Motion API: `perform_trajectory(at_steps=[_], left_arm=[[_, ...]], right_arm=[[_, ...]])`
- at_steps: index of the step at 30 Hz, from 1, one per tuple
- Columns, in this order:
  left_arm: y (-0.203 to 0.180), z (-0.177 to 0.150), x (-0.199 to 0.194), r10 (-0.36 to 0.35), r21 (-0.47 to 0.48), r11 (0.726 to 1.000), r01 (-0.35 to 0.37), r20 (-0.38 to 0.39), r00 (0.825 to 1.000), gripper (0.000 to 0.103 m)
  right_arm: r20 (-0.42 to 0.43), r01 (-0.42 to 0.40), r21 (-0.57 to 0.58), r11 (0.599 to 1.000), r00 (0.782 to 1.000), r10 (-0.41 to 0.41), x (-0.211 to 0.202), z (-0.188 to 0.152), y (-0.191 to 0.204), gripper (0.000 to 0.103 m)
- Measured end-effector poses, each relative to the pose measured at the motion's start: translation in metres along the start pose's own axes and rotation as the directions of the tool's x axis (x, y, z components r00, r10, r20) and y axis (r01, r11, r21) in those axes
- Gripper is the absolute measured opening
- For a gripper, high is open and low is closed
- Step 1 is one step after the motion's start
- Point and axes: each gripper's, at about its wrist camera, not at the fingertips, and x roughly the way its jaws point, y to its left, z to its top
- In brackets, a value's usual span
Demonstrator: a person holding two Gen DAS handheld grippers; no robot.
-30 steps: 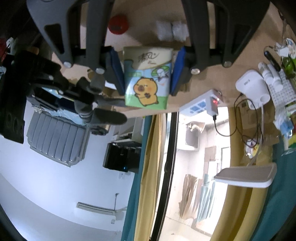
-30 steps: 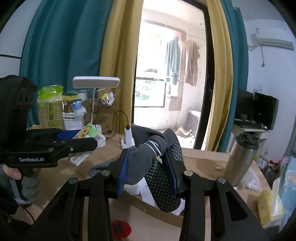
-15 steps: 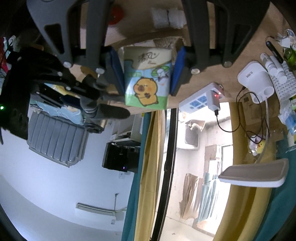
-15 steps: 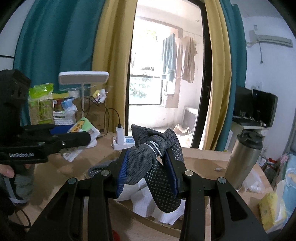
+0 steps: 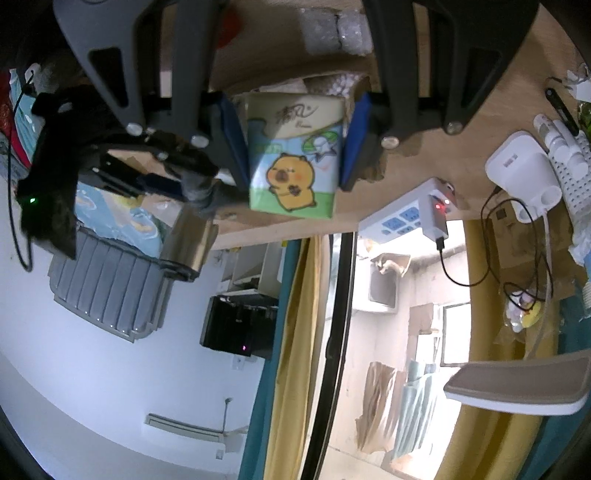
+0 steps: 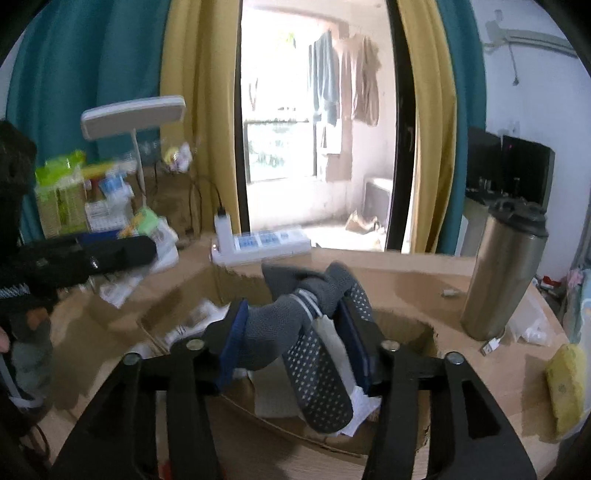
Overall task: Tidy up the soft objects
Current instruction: 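Carry the socks and tissue pack into the cardboard box and release both, then withdraw both tools from the box toward the red keychain plush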
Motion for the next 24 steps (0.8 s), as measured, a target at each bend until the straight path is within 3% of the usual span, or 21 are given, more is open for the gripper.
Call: perform_trajectory(at_steps=[3, 8, 24], left_arm=[[-0.003, -0.003, 0.006, -0.001, -0.002, 1.000, 0.001, -0.017, 1.000, 0.049], [-0.008, -0.005, 0.014, -0.004, 0.001, 1.000, 0.004, -0.037, 0.999, 0.050], [-0.044, -0.011, 0.052, -0.039, 0.028, 0.999, 0.042, -0.108, 0.993, 0.050]], right_arm=[[-0.038, -0.010, -0.018, 1.000, 0.999, 0.009, 0.005, -0.005, -0.003, 0.061], [0.030, 0.008, -0.001, 1.000, 1.000, -0.008, -0.016, -0.004, -0.012, 0.062], [0.094, 0.036, 0.053, 0.998, 0.995, -0.040, -0.056, -0.011, -0.046, 0.062]])
